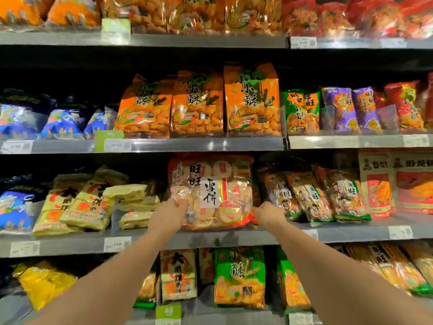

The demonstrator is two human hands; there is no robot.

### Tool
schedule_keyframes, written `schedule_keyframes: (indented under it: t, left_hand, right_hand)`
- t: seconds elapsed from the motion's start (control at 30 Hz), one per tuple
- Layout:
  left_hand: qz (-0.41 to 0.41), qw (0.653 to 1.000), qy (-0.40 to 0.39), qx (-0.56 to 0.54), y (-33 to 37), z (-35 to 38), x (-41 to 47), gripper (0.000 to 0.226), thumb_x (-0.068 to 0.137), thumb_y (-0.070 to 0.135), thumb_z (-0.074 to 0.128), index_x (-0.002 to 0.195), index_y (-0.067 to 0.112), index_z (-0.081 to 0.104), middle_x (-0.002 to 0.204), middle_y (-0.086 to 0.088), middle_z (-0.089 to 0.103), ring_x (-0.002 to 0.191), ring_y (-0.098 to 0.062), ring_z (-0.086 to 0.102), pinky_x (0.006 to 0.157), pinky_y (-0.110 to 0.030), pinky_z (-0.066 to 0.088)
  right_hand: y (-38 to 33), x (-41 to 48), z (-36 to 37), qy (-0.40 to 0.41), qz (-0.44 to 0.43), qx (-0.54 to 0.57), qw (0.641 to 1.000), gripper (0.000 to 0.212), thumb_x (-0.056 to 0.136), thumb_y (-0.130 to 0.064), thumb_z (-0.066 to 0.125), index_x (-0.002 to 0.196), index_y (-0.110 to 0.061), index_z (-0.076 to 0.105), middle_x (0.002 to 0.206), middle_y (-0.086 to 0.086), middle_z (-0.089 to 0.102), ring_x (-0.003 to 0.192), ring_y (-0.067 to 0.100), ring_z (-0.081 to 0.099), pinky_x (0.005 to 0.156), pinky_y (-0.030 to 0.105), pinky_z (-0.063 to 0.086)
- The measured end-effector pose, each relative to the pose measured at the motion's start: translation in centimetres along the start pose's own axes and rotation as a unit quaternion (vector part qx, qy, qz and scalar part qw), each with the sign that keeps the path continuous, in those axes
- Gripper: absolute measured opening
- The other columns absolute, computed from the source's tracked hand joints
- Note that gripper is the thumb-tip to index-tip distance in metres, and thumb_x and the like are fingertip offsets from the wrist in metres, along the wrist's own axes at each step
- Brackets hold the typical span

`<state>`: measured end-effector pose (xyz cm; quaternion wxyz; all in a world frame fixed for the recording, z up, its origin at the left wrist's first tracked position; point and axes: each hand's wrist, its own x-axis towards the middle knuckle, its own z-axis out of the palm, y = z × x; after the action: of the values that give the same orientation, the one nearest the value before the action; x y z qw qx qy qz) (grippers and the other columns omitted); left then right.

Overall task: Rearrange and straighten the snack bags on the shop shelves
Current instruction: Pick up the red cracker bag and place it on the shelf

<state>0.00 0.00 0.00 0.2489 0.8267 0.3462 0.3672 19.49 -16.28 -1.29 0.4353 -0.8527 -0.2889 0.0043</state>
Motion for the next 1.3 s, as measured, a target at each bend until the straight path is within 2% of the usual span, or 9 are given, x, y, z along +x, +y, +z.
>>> schedule_keyframes:
  t: [0.1, 0.17, 0.4, 0.57, 0.77, 0.93, 1.07, 1.2, 1.3]
  left_hand:
    - [0.041, 0.993, -0.002, 0.114, -1.6, 1.8, 4.2, 0.035, 0.095, 0.035, 0.033, 0.109, 0.008, 0.049, 0.113, -0.016, 0.053, 0.102, -0.031, 0.050, 0.077, -0.036, 0.041]
    - [0.038, 0.990, 0.004, 0.137, -2.8, 3.4, 6.9, 0.048, 0.091, 0.045, 0.035, 0.124, 0.011, 0.042, 0.120, -0.014, 0.046, 0.108, -0.031, 0.046, 0.080, -0.035, 0.040]
    - [0.068, 0.981, 0.046, 0.174, -5.5, 5.8, 11.1, 0.071, 0.089, 0.054, 0.039, 0.143, 0.016, 0.015, 0.118, -0.014, 0.052, 0.106, -0.030, 0.055, 0.078, -0.037, 0.048]
    - [0.027, 0.978, -0.001, 0.208, -6.6, 7.0, 11.7, 0.085, 0.082, 0.067, 0.035, 0.145, 0.022, -0.001, 0.091, -0.011, 0.062, 0.093, -0.032, 0.061, 0.078, -0.040, 0.053]
    - [-0.007, 0.985, 0.023, 0.168, -6.5, 8.4, 10.6, 0.098, 0.077, 0.073, 0.040, 0.146, 0.027, -0.011, 0.127, -0.019, 0.048, 0.107, -0.033, 0.055, 0.086, -0.041, 0.048]
    - [0.000, 0.994, 0.024, 0.108, -7.6, 9.3, 9.5, 0.113, 0.059, 0.090, 0.032, 0.145, 0.029, -0.009, 0.111, -0.015, 0.058, 0.097, -0.033, 0.056, 0.077, -0.040, 0.051]
    - [0.001, 0.996, 0.018, 0.089, -7.5, 9.1, 9.0, 0.104, 0.064, 0.082, 0.040, 0.145, 0.032, -0.004, 0.117, -0.010, 0.059, 0.097, -0.030, 0.058, 0.075, -0.038, 0.051]
    - [0.002, 0.998, 0.005, 0.060, -6.3, 8.3, 8.4, 0.096, 0.073, 0.064, 0.058, 0.145, 0.026, 0.006, 0.121, -0.003, 0.056, 0.104, -0.027, 0.056, 0.079, -0.037, 0.049]
    - [0.034, 0.999, -0.023, 0.019, -5.5, 7.8, 7.4, 0.089, 0.077, 0.055, 0.062, 0.145, 0.027, 0.013, 0.121, 0.006, 0.052, 0.108, -0.021, 0.055, 0.079, -0.032, 0.046]
  right_hand:
    - [0.1, 3.7, 2.3, 0.003, 0.002, -0.065, 0.998, 0.046, 0.092, -0.043, 0.042, 0.119, -0.006, 0.044, 0.107, 0.011, 0.061, 0.086, 0.023, 0.054, 0.073, 0.032, 0.042]
    - [0.7, 5.4, 3.3, 0.009, 0.008, -0.066, 0.998, 0.055, 0.089, -0.047, 0.044, 0.128, -0.009, 0.040, 0.118, 0.012, 0.060, 0.096, 0.026, 0.059, 0.080, 0.036, 0.049]
    - [2.8, 9.8, 2.3, -0.077, 0.007, -0.107, 0.991, 0.071, 0.089, -0.051, 0.049, 0.142, -0.010, 0.026, 0.125, 0.009, 0.056, 0.103, 0.023, 0.059, 0.085, 0.032, 0.048]
    - [3.0, 11.4, 1.5, -0.172, -0.007, -0.159, 0.972, 0.062, 0.090, -0.054, 0.045, 0.133, -0.009, 0.043, 0.133, 0.008, 0.052, 0.117, 0.024, 0.050, 0.093, 0.029, 0.038]
    - [3.0, 11.4, 3.9, -0.237, -0.047, 0.107, 0.964, 0.051, 0.072, -0.048, 0.073, 0.112, -0.021, 0.059, 0.123, -0.004, 0.060, 0.115, 0.019, 0.055, 0.106, 0.038, 0.040]
    - [2.8, 11.4, 5.2, -0.178, -0.055, 0.335, 0.924, 0.040, 0.071, -0.021, 0.080, 0.107, -0.018, 0.062, 0.096, -0.002, 0.071, 0.082, 0.010, 0.069, 0.065, 0.020, 0.056]
    - [1.4, 11.1, 4.1, -0.277, -0.071, 0.334, 0.898, 0.050, 0.077, -0.027, 0.075, 0.122, -0.025, 0.055, 0.112, -0.004, 0.069, 0.098, 0.013, 0.067, 0.078, 0.025, 0.053]
    - [0.9, 10.0, 3.8, -0.213, -0.030, 0.385, 0.898, 0.046, 0.079, -0.019, 0.072, 0.122, -0.016, 0.057, 0.109, 0.005, 0.070, 0.098, 0.023, 0.067, 0.086, 0.038, 0.053]
    - [1.1, 8.6, 2.6, -0.145, -0.007, 0.419, 0.896, 0.034, 0.080, -0.013, 0.069, 0.114, -0.012, 0.060, 0.097, 0.009, 0.071, 0.091, 0.028, 0.066, 0.076, 0.038, 0.054]
